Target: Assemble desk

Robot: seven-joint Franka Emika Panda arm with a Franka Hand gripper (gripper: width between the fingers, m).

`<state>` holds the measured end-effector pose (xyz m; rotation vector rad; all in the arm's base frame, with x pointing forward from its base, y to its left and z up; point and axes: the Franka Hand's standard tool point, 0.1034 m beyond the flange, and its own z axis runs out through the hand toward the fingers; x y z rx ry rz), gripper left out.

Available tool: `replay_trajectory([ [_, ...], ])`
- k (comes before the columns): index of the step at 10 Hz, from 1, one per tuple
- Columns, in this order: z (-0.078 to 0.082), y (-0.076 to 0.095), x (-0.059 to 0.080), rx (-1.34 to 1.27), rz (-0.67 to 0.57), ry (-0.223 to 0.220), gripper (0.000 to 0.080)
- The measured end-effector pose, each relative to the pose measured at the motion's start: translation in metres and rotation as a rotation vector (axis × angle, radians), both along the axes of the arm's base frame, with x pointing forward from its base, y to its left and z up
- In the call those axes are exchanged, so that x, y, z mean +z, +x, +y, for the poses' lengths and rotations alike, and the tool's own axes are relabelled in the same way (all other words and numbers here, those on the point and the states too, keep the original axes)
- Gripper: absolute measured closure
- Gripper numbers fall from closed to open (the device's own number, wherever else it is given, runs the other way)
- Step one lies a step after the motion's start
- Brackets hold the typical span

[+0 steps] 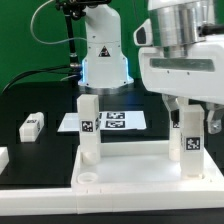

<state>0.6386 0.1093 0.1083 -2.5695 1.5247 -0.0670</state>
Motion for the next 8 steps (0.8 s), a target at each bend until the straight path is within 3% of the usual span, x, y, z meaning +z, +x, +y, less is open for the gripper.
replay_trajectory([
  [2,-0.0024,0.0004,-0.0002,0.124,-0.013,-0.022,0.0151],
  [5,-0.0021,0.0033,0.0055,0.722,-0.047,-0.111,0.0151],
  [7,-0.0032,0.0031,0.0041,0.770,-0.043,-0.110,0.0151],
  [8,-0.0034,0.0030,0.0039,0.748,-0.040,-0.108,0.0201],
])
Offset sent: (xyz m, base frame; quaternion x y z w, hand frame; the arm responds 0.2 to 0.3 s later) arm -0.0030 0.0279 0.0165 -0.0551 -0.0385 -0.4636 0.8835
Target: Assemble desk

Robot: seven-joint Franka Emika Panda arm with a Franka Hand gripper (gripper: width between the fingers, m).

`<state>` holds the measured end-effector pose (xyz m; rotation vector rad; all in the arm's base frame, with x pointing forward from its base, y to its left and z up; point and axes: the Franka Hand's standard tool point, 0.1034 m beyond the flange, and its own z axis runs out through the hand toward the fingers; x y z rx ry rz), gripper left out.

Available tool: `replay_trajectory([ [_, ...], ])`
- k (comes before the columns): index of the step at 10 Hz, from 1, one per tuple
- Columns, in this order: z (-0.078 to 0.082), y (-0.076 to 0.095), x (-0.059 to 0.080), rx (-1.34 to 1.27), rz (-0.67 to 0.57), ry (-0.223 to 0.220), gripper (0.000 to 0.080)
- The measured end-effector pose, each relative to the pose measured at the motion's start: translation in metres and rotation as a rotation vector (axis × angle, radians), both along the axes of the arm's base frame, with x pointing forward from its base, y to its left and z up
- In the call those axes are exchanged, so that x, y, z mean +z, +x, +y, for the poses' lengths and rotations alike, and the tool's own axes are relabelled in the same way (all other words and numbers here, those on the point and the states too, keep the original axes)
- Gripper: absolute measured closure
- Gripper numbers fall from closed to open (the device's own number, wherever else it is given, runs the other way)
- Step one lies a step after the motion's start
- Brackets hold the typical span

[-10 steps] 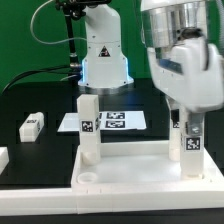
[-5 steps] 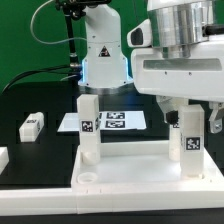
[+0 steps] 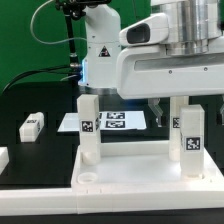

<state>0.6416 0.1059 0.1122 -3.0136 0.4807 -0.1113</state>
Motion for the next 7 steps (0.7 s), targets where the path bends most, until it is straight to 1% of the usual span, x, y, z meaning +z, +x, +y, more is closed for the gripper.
replay_trajectory([
  [1,-0.0005,0.0000,-0.0001,-0.001,0.000,0.000,0.0201],
  [2,-0.0005,0.0000,-0.0002,-0.011,0.001,0.001,0.0381],
  [3,-0.0002,-0.0001,-0.0002,-0.122,0.010,0.012,0.0381],
  [4,-0.0007,-0.0001,-0.0003,-0.190,0.015,0.017,0.0513],
  [5,-0.0009,-0.0001,-0.0004,-0.226,0.018,0.020,0.0512],
  [6,-0.0004,-0.0006,-0.0006,-0.337,0.028,0.030,0.0512],
  [7,0.0009,-0.0021,-0.0011,-0.538,0.047,0.043,0.0512],
])
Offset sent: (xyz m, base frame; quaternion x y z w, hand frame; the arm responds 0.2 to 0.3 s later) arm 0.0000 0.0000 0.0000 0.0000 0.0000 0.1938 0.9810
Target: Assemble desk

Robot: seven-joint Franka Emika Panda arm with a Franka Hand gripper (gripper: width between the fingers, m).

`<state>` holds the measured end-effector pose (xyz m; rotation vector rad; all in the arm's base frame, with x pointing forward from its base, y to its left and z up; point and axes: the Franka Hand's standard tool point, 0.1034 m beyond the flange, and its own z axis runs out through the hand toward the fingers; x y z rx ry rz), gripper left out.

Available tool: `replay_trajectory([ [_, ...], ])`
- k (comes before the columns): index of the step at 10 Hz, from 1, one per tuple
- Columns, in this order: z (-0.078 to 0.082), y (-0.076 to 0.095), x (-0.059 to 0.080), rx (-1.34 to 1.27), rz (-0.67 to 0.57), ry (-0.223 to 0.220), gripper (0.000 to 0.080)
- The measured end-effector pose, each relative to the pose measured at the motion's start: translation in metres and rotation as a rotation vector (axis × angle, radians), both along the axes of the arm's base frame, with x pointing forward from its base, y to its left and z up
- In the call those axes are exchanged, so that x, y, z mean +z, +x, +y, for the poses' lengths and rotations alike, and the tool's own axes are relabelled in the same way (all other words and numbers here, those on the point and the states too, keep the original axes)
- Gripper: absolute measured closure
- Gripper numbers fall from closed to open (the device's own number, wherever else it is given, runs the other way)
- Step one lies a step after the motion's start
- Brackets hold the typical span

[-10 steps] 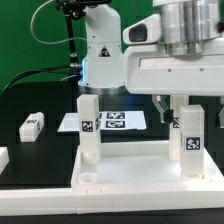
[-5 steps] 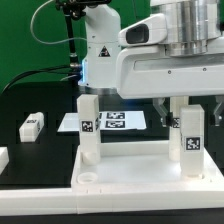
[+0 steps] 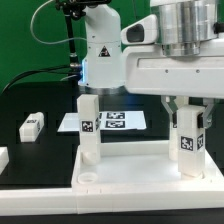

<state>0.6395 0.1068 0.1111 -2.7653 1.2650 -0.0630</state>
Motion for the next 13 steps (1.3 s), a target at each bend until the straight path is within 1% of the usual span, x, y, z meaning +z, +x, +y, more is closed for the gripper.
replay_trajectory([
  [1,-0.001,0.000,0.000,-0.154,0.010,0.016,0.0512],
  [4,0.001,0.000,-0.001,-0.738,0.056,0.135,0.0511],
  [6,0.003,-0.001,-0.001,-0.833,0.071,0.143,0.0511],
  [7,0.003,-0.001,-0.002,-0.816,0.069,0.141,0.0510],
  [8,0.003,-0.001,-0.001,-0.726,0.061,0.130,0.0510],
  [9,0.006,-0.001,0.000,-0.531,0.049,0.115,0.0343],
  [10,0.011,-0.002,-0.001,-0.360,0.034,0.106,0.0196],
  [11,0.012,-0.003,-0.002,-0.254,0.022,0.097,0.0164],
  [13,0.010,-0.003,-0.002,-0.135,0.009,0.081,0.0152],
])
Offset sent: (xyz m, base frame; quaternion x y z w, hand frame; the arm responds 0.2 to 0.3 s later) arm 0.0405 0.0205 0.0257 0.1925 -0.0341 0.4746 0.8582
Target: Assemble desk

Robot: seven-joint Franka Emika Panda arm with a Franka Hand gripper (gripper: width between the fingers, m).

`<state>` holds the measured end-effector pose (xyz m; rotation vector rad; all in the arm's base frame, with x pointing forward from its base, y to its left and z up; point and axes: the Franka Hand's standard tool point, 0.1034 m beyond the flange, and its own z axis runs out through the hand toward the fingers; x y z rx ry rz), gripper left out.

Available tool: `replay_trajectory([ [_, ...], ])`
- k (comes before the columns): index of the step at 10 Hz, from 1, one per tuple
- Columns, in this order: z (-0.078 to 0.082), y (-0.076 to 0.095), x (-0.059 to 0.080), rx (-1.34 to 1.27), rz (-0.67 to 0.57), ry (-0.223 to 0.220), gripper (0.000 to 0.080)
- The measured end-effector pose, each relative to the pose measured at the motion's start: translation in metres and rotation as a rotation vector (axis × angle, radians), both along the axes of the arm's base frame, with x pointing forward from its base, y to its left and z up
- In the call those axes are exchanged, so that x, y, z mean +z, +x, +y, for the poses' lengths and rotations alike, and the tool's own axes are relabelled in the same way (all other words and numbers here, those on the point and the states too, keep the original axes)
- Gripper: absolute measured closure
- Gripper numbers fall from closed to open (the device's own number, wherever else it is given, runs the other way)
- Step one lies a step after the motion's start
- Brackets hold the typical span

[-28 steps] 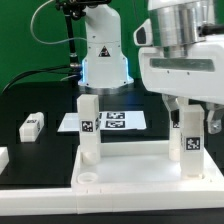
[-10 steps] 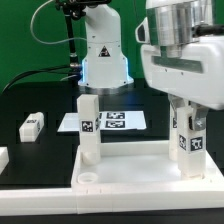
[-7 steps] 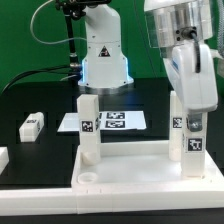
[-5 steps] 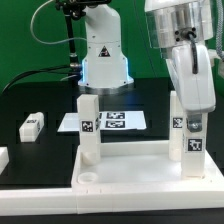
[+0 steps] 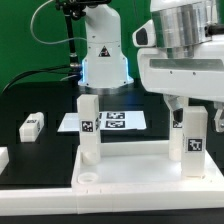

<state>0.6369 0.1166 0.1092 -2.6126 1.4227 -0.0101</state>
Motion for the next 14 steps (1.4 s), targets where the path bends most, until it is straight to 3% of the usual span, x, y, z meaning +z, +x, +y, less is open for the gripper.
replay_trajectory([
  [2,-0.002,0.000,0.001,0.169,-0.019,-0.029,0.0150],
  [4,-0.006,0.004,0.004,0.589,-0.060,-0.126,0.0150],
  [5,-0.002,0.005,0.001,0.662,-0.081,-0.135,0.0150],
  [6,0.009,0.003,-0.001,0.601,-0.103,-0.144,0.0150],
  [7,0.010,0.000,-0.002,0.602,-0.097,-0.142,0.0150],
  [9,0.005,0.001,-0.002,0.539,-0.090,-0.140,0.0426],
  [10,0.001,0.000,-0.003,0.477,-0.078,-0.136,0.0426],
  [11,0.000,-0.001,-0.004,0.401,-0.064,-0.129,0.0500],
  [14,-0.001,-0.002,-0.005,0.110,-0.031,-0.097,0.0500],
])
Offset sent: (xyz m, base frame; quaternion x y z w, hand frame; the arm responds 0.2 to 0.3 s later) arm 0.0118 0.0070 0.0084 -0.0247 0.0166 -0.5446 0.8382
